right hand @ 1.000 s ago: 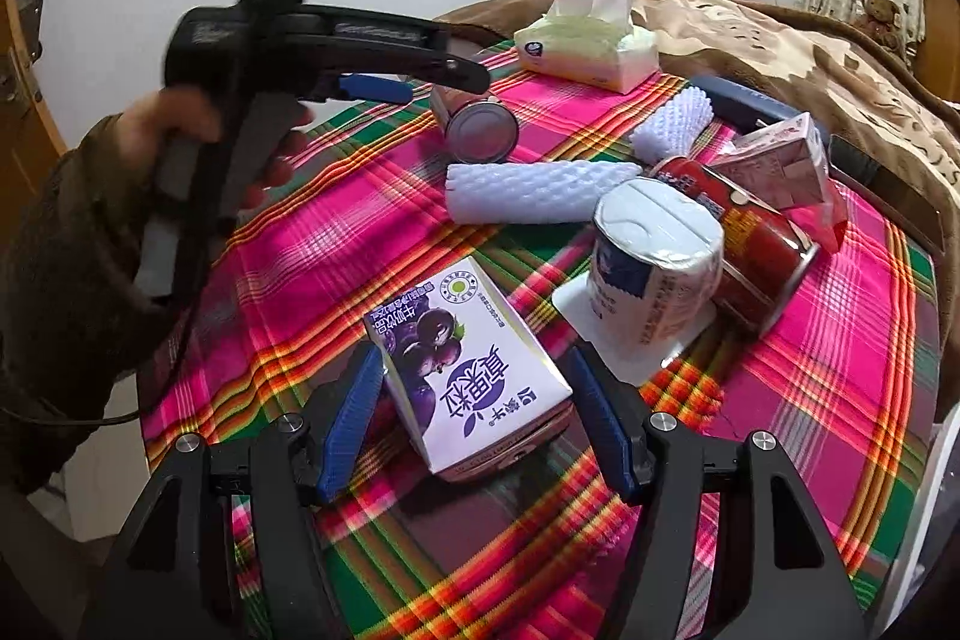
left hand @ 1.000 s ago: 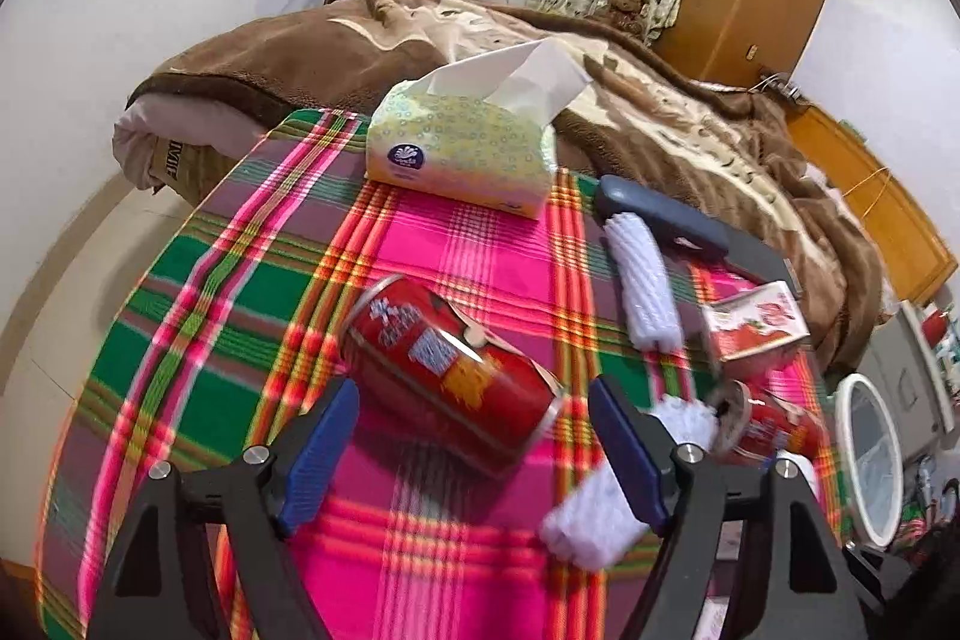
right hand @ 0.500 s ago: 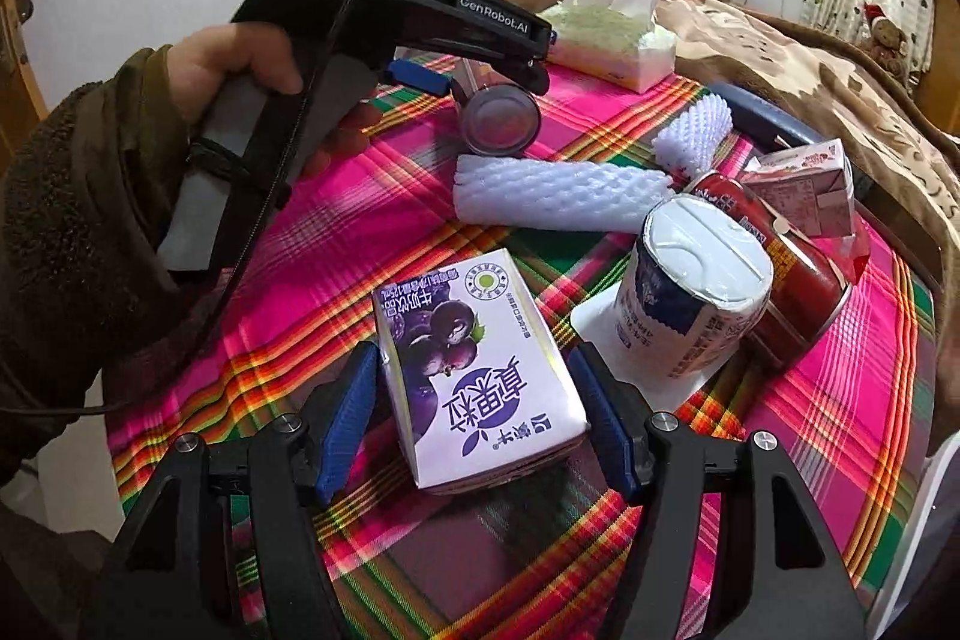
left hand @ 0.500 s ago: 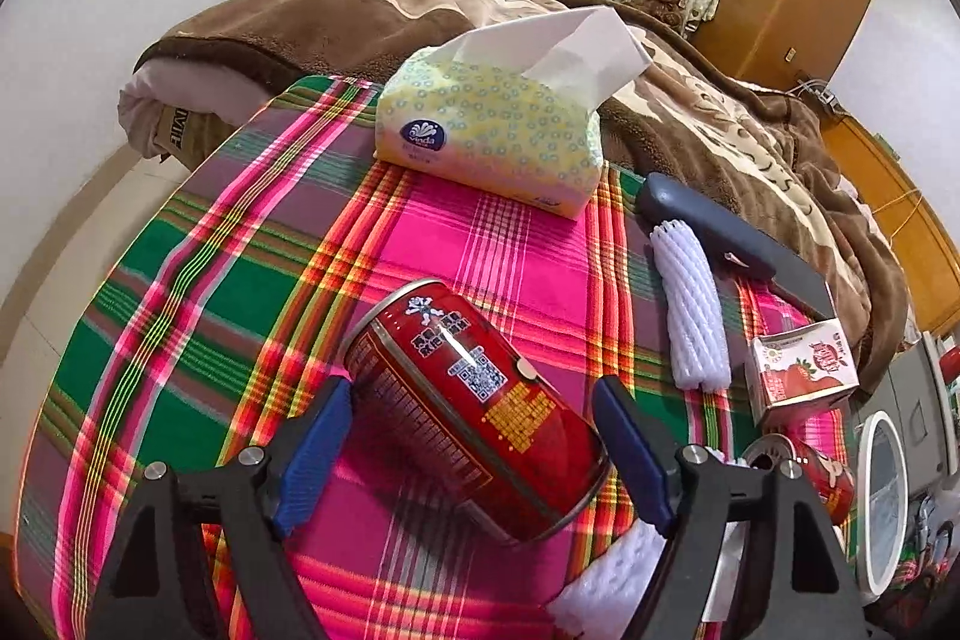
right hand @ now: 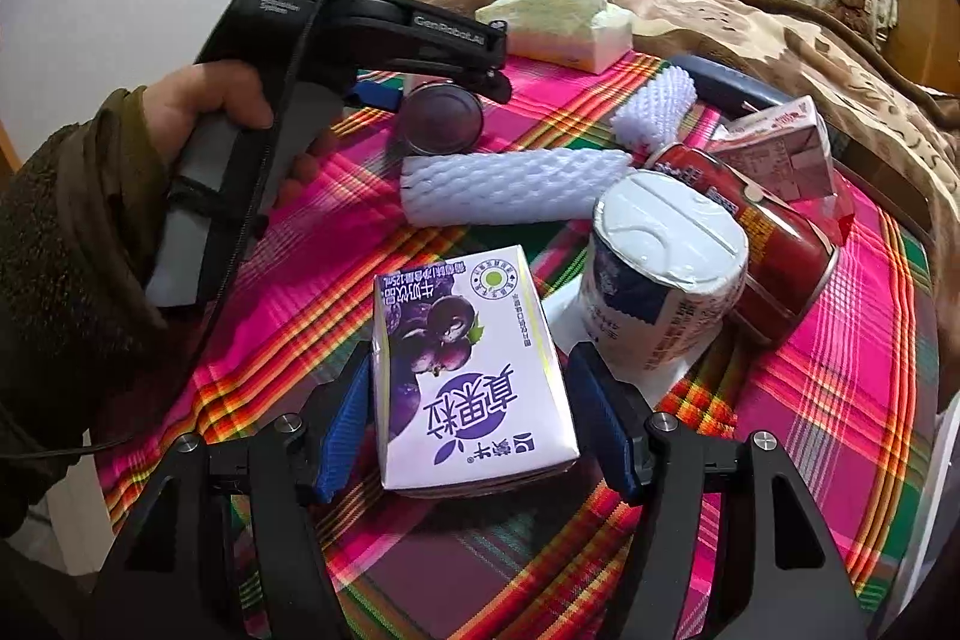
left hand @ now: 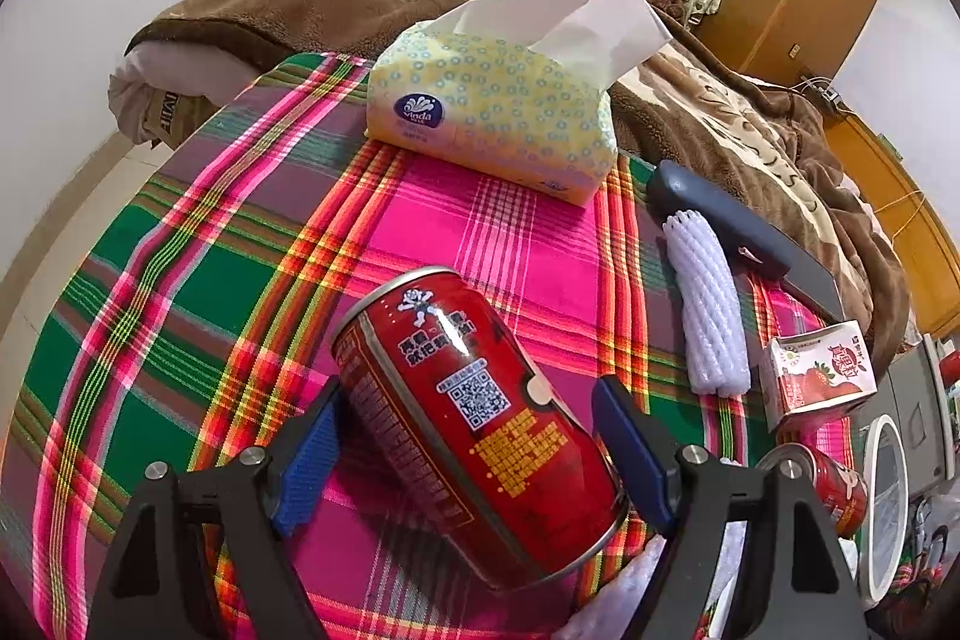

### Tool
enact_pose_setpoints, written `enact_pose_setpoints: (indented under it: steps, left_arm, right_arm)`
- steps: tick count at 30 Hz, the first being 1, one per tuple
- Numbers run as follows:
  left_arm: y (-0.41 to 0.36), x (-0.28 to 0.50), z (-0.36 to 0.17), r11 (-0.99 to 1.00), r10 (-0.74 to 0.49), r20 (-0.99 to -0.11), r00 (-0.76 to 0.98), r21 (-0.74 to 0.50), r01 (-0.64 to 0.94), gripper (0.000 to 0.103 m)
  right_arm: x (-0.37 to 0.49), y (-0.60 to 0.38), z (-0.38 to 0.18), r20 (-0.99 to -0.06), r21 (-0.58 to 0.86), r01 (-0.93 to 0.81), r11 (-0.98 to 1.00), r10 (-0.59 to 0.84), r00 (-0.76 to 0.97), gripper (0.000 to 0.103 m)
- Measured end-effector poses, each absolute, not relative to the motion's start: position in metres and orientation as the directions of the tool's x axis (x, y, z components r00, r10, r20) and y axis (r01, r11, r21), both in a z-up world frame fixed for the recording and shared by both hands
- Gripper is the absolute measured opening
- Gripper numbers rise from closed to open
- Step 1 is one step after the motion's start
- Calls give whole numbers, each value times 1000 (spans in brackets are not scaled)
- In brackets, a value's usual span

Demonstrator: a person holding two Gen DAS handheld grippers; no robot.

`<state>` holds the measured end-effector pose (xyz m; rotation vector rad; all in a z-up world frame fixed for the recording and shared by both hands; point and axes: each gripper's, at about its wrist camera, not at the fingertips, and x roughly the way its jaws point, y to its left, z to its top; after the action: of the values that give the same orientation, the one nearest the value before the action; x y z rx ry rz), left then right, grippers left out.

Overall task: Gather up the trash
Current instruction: 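Move the right tool onto the purple juice box while the left tool approaches the red can, then grasp the purple juice box with the right tool while the left tool grasps the red can, lift both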

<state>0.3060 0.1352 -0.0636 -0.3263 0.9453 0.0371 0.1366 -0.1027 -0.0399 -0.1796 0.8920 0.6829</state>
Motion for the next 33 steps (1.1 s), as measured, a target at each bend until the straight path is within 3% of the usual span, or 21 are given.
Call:
enact_pose_setpoints:
  steps: [2,14,33]
  left_arm:
    - [135,306,-64,948,-112,-798,592,-265,-178,79]
    - [130,290,-59,958,-128,-795,593,-254,-133,64]
    - [108,226,-44,975,-135,-778,614,-213,-56,58]
  right_arm:
    - [138,-103,-40,-766,134,-611,780,473,436,59]
    - [136,-110,-38,-752,149,-572,807,468,465,58]
    - [128,-135,-31,-713,229,-451,863,464,526,58]
